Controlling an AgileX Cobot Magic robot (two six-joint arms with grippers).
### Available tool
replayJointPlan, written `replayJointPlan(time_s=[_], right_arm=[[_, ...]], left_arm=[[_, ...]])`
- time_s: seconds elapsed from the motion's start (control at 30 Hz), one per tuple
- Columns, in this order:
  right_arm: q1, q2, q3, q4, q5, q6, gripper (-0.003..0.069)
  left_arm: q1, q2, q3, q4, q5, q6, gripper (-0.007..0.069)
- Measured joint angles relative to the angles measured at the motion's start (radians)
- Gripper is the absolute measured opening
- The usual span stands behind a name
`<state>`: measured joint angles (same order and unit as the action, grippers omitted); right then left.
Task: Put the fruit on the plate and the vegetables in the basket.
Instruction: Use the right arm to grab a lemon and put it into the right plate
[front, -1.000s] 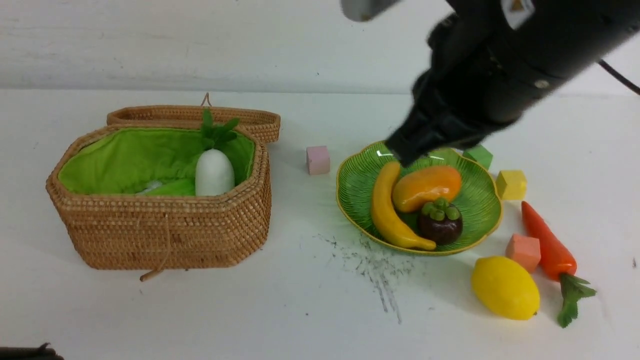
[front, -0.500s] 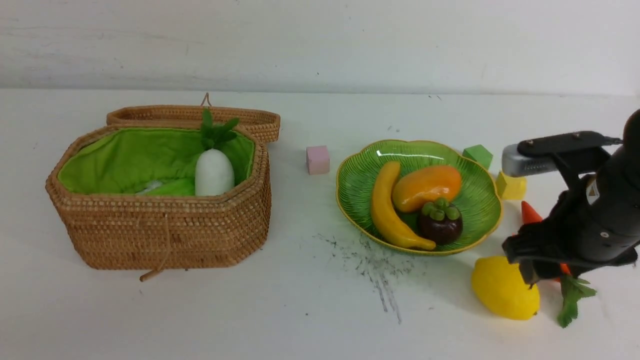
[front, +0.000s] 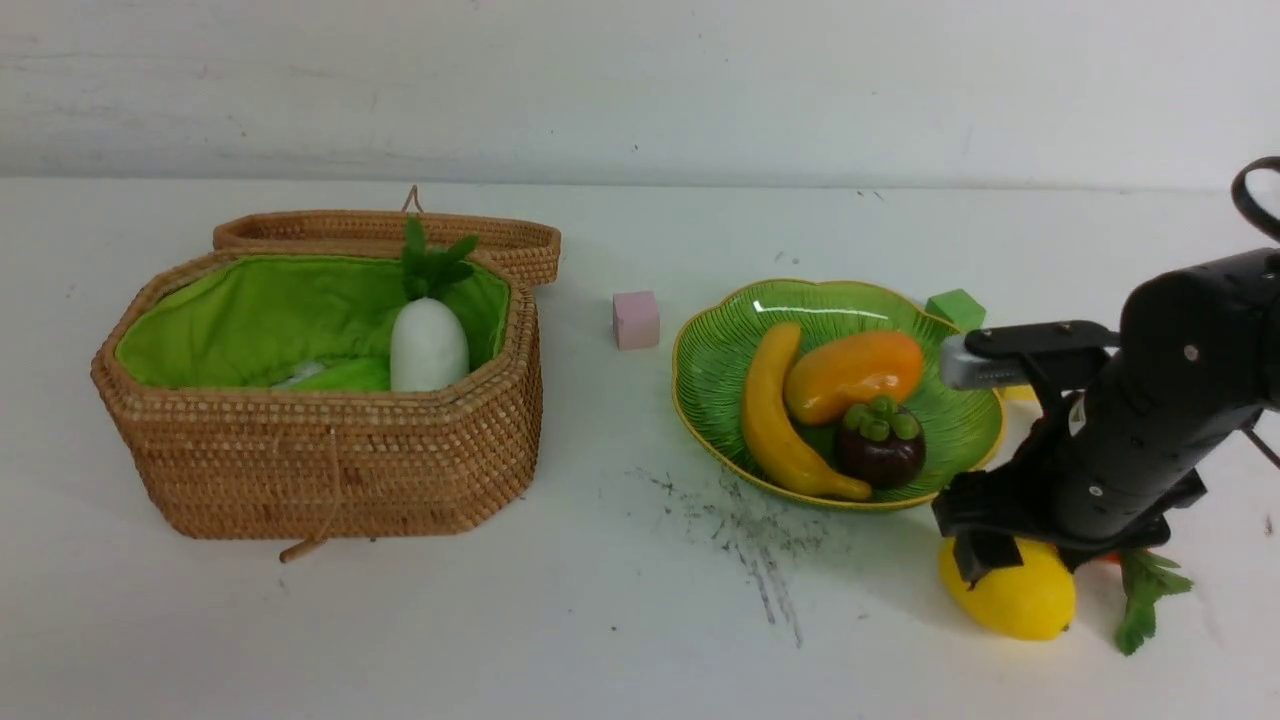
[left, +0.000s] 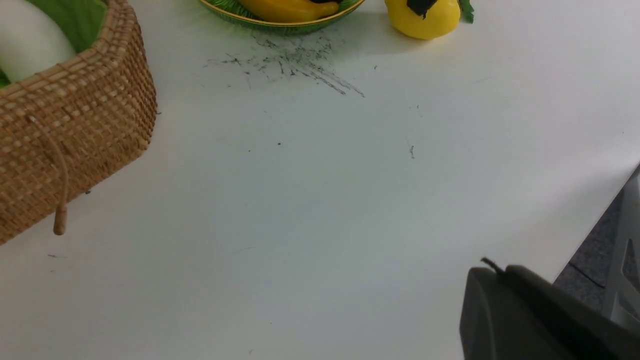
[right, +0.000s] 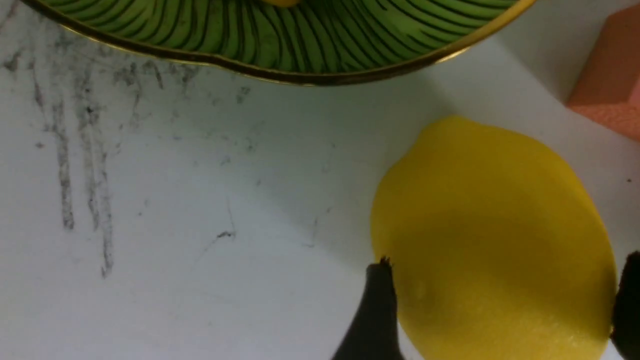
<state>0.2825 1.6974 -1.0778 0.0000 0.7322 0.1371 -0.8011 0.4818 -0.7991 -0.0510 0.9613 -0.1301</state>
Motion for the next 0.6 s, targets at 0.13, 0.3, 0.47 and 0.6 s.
replayJointPlan(time_s=[0.13, 0.3, 0.47, 0.6], right_arm=[[0.0, 0.016, -0.002, 0.0, -0.014, -0.002, 0.058], [0.0, 0.03, -0.01, 0.0, -0.019, -0.005, 0.0581], [0.0, 0.042, -0.013, 0.009, -0.02, -0.006, 0.059], [-0.001, 0.049, -0.014, 0.045, -0.001, -0.007, 0.0613]], left_arm=[[0.0, 0.0, 0.0, -0.008, 0.003, 0.0, 0.0006], [0.0, 0.0, 0.0, -0.012, 0.007, 0.0, 0.0006], [0.0, 0.0, 0.0, -0.013, 0.007, 0.0, 0.0006], [0.0, 0.0, 0.0, -0.015, 0.009, 0.0, 0.0006]])
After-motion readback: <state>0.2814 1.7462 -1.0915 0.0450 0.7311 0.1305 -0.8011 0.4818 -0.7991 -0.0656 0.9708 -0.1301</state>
